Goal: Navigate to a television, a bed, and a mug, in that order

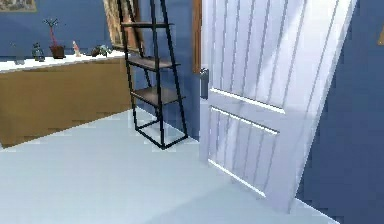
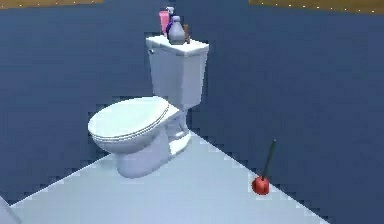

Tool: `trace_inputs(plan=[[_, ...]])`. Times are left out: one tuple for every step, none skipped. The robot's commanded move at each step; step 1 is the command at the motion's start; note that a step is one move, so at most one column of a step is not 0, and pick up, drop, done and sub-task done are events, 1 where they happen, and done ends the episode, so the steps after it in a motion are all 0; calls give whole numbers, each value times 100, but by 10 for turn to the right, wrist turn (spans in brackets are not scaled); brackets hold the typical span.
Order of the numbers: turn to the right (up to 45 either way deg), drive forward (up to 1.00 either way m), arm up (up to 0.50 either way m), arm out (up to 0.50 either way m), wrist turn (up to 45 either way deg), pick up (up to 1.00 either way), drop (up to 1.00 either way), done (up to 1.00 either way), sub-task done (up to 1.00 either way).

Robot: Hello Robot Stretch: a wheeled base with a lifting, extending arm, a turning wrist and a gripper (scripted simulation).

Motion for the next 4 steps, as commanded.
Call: trace_inputs(plan=[[-120, 0, 0, 0, 0, 0, 0, 0, 0], [0, 10, 0, 0, 0, 0, 0, 0, 0], [-300, 0, 0, 0, 0, 0, 0, 0, 0], [0, 100, 0, 0, 0, 0, 0, 0, 0]])
